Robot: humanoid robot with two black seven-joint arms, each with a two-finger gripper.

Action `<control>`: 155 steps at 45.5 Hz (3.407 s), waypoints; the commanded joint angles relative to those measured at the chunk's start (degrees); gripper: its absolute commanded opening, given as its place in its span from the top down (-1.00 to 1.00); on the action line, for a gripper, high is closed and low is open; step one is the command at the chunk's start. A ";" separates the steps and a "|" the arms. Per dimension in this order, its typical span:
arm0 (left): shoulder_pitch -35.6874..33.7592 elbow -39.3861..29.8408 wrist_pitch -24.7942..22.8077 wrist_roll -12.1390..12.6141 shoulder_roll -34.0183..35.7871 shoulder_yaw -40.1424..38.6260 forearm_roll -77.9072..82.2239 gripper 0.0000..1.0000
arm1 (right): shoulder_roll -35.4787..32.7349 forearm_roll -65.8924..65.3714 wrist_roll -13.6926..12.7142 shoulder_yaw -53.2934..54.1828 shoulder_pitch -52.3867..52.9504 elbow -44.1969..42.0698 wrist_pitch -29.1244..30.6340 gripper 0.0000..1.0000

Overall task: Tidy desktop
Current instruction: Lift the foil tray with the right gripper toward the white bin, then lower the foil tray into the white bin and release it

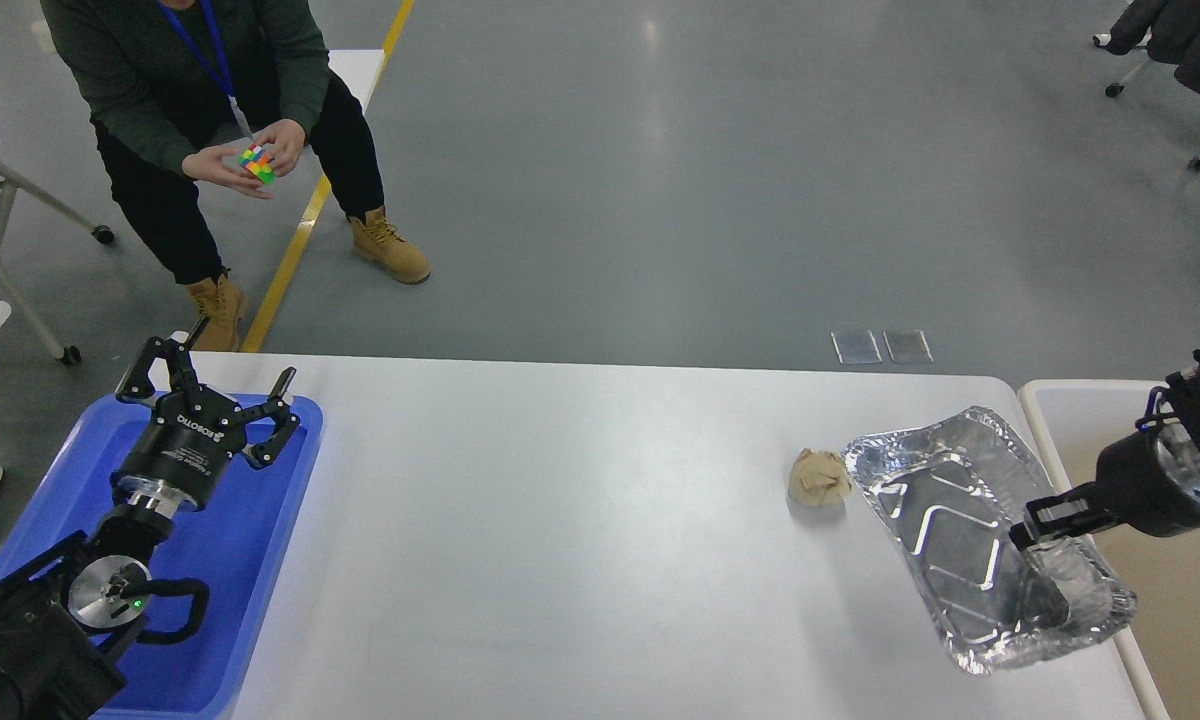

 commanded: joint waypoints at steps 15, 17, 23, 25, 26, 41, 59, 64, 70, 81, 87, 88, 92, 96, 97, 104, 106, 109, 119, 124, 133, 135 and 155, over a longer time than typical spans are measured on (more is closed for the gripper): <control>0.00 0.00 0.00 0.00 0.00 0.00 0.06 -0.98 | 1.31 6.54 0.79 -8.17 28.63 5.69 17.80 1.00; 0.00 0.00 0.00 0.00 0.00 0.00 -0.03 -0.98 | 2.54 7.15 1.49 -9.31 29.78 5.69 17.98 1.00; 0.00 0.00 0.00 0.00 0.00 0.00 0.06 -0.98 | 4.39 7.24 3.69 -10.99 32.33 5.95 18.77 1.00; 0.00 0.00 0.00 0.00 0.00 0.00 -0.03 -0.98 | 4.92 7.24 3.78 -10.99 32.68 6.31 18.86 1.00; 0.00 0.00 0.00 0.00 0.00 0.00 0.06 -0.98 | 5.09 7.33 3.78 -10.99 32.77 6.48 18.86 1.00; 0.00 0.00 0.00 0.00 0.00 -0.09 0.06 -0.98 | 7.64 11.81 3.08 -11.25 30.14 3.15 16.84 1.00; 0.00 0.00 0.00 0.00 0.00 0.00 0.06 -0.98 | 3.96 30.61 3.08 -18.98 16.26 -14.87 13.50 1.00; 0.00 0.00 0.00 0.00 0.00 0.00 -0.03 -0.98 | 2.63 36.41 3.08 -18.63 10.37 -18.21 11.47 1.00; 0.00 0.00 0.00 0.00 0.00 0.00 -0.03 -0.98 | 1.85 40.81 2.99 -18.11 3.08 -26.64 11.39 1.00; 0.00 0.00 0.00 0.00 0.00 0.00 -0.03 -0.98 | 0.26 52.59 1.77 -17.14 -10.72 -35.97 9.11 1.00; 0.00 0.00 0.00 0.00 0.00 0.00 -0.03 -0.98 | -1.58 53.12 -1.40 -16.96 -15.30 -36.41 4.80 1.00; 0.00 0.00 0.00 0.00 0.00 0.00 -0.03 -0.98 | -1.85 53.12 -2.10 -16.96 -15.91 -36.58 4.27 1.00; 0.00 0.00 0.00 0.00 0.00 0.00 -0.03 -0.98 | -2.37 53.12 -5.52 -16.88 -18.11 -38.25 3.21 1.00; 0.00 0.00 0.00 0.00 0.00 0.00 -0.03 -0.98 | -2.38 53.82 -7.81 -16.44 -20.75 -39.83 2.60 1.00; 0.00 0.00 0.00 0.00 0.00 0.00 -0.03 -0.98 | -2.29 54.09 -8.17 -16.17 -21.36 -40.01 2.42 1.00; 0.00 0.00 0.00 0.00 0.00 0.00 -0.03 -0.98 | -2.29 55.58 -10.36 -13.98 -24.35 -40.28 1.28 1.00; 0.00 0.00 0.00 0.00 0.00 0.00 -0.03 -0.98 | -2.29 56.37 -11.24 -13.01 -24.79 -40.28 0.14 1.00; 0.00 0.00 0.00 0.00 0.00 0.00 -0.03 -0.98 | -2.11 58.39 -12.82 -11.34 -26.81 -40.28 -2.41 1.00; 0.00 0.00 0.00 0.00 0.00 0.09 -0.03 -0.98 | -1.59 60.33 -15.46 -9.23 -32.61 -40.71 -7.59 1.00; 0.00 0.00 0.00 0.00 0.00 0.00 -0.03 -0.98 | -0.97 61.64 -15.81 -5.64 -37.27 -42.47 -9.62 1.00; 0.00 0.00 0.00 0.00 0.00 0.00 -0.03 -0.98 | 0.70 61.82 -16.52 4.12 -46.15 -46.60 -12.08 1.00; 0.00 0.00 0.00 0.00 0.00 0.00 -0.03 -0.98 | 0.96 61.82 -16.52 5.27 -47.12 -47.13 -12.69 1.00; 0.00 0.00 0.00 0.00 0.00 0.00 -0.03 -0.98 | 5.62 61.74 -16.52 10.72 -54.33 -51.70 -15.24 1.00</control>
